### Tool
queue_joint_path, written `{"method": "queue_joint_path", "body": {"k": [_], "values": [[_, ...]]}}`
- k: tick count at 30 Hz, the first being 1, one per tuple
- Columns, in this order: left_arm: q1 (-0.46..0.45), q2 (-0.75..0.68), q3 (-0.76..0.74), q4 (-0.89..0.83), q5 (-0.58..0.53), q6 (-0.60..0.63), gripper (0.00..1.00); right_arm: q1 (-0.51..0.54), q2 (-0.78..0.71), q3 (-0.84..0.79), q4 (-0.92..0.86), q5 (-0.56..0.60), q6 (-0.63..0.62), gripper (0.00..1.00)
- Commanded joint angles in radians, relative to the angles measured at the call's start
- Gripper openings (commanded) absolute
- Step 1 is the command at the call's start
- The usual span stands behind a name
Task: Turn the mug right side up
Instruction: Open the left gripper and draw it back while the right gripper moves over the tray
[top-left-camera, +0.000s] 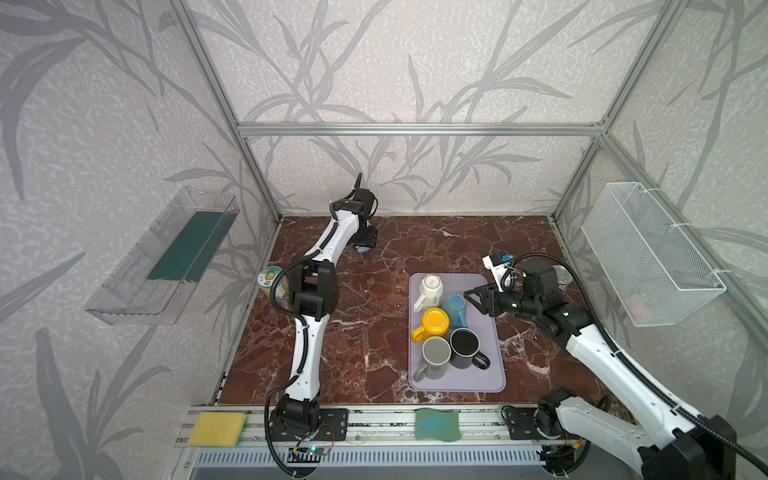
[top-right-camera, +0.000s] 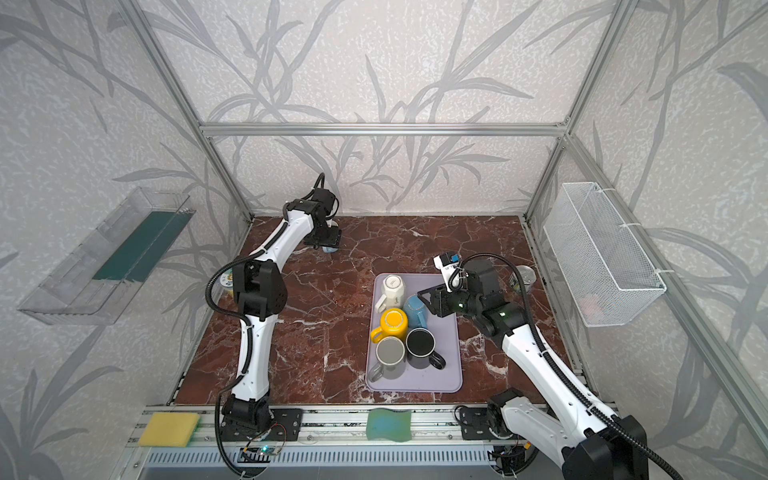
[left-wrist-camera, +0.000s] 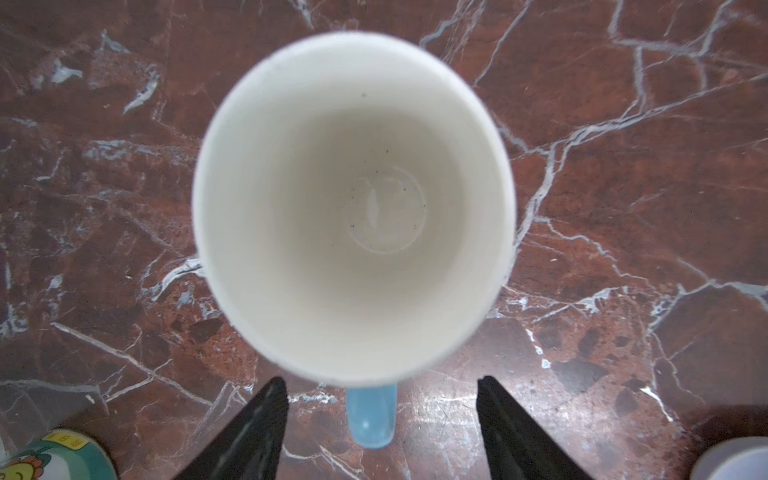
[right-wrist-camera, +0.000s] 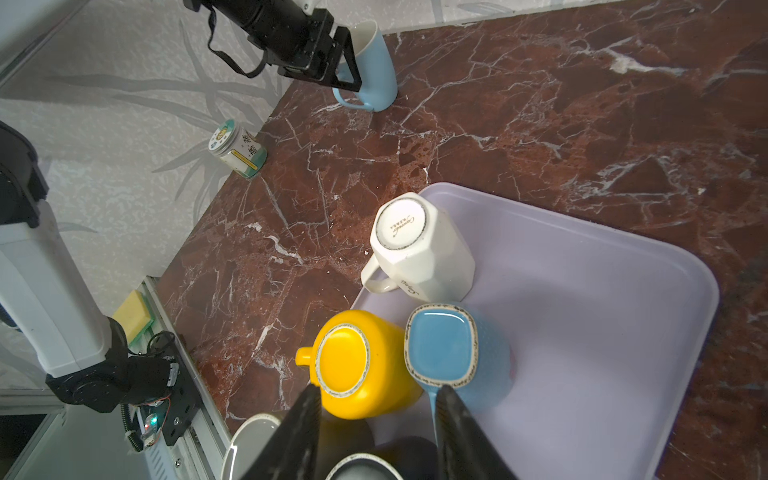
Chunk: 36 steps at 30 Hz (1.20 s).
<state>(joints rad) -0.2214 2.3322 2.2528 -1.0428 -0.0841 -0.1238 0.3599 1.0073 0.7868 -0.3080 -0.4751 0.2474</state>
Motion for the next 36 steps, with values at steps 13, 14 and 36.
{"method": "queue_joint_path", "body": {"k": [13,14,36], "values": [[0.0,-0.499,-0.509,0.357,0.204,-0.043,0.75,0.066,0.062,-0.026,-0.094,0.185,-0.072,0.49],[0.0,-0.536,-0.571,0.401,0.227,-0.062,0.75,0.076,0.069,-0.026,-0.099,0.201,-0.073,0.5],[-0.13,-1.052,-1.334,0.892,0.302,-0.29,0.75,0.237,0.141,-0.058,-0.115,0.349,-0.017,0.5]]}}
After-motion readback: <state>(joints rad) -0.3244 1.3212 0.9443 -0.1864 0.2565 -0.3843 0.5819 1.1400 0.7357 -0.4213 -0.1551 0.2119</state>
